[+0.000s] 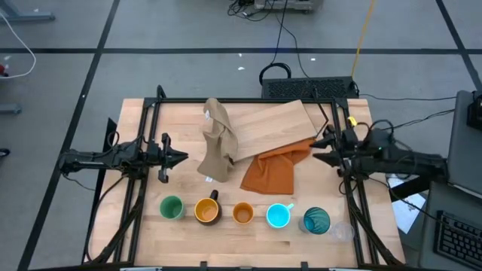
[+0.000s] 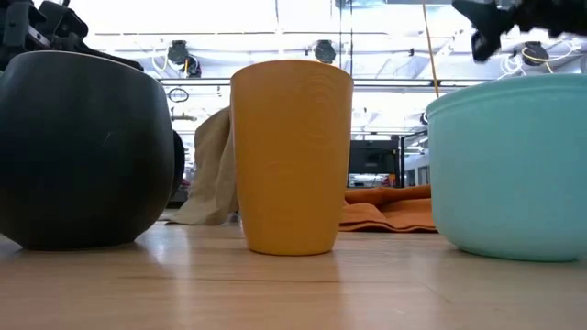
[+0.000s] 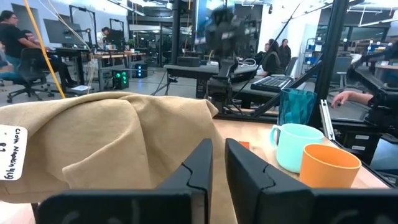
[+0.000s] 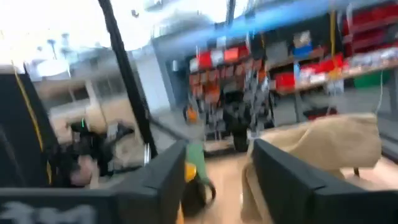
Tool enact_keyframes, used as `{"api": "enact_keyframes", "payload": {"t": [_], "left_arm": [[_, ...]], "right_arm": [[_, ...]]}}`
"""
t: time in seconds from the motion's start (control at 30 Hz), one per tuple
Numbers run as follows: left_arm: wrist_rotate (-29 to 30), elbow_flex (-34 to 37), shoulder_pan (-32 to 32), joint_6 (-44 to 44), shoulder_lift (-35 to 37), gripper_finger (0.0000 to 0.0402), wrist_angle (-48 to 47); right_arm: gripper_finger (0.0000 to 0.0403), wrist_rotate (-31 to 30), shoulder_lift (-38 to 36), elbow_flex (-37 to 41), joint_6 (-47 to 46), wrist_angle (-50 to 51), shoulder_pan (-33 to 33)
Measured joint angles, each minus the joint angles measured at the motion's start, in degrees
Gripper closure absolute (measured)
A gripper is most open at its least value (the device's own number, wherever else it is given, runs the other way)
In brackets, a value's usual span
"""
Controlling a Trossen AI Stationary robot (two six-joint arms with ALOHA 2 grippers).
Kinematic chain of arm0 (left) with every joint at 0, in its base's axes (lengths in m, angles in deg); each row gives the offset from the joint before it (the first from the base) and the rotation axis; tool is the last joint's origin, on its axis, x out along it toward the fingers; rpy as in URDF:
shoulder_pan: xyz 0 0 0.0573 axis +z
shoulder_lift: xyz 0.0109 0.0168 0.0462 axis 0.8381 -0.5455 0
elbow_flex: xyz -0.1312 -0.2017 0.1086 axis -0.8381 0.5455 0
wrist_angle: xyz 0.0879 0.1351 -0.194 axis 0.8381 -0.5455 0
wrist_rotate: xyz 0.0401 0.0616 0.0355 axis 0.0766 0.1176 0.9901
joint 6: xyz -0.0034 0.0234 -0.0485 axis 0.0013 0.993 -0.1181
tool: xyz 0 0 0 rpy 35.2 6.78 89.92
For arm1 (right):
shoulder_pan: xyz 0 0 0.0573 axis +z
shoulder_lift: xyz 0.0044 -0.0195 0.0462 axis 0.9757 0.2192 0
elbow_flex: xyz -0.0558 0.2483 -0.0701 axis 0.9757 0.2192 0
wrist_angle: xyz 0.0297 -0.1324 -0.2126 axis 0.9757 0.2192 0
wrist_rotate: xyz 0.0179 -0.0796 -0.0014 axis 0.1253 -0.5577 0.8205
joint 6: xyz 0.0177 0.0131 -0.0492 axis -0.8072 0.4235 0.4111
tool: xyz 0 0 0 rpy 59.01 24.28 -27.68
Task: Stack small to large cups/mugs on shelf
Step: Put the blue cup on the shelf
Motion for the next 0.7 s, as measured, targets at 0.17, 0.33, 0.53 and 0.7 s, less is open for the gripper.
{"api": "enact_keyframes", "payload": {"t": [0.17,0.33,0.53,0.7], "left_arm": [[0.0,0.0,0.0,0.0,0.0,0.0355,0.0],[0.1,0.0,0.0,0.0,0.0,0.0355,0.0],[0.6,0.0,0.0,-0.1,0.0,0.0355,0.1],[1.5,0.0,0.0,-0.1,0.0,0.0355,0.1]], "right_arm": [[0.0162,0.9,10.5,-15.4,3.7,12.7,4.2],[0.0167,0.8,20.2,-26.9,4.5,31.2,8.2],[0.0185,0.8,28.3,-40.7,-0.3,53.9,10.1],[0.0187,4.1,31.5,-47.8,-7.2,63.6,10.3]]}}
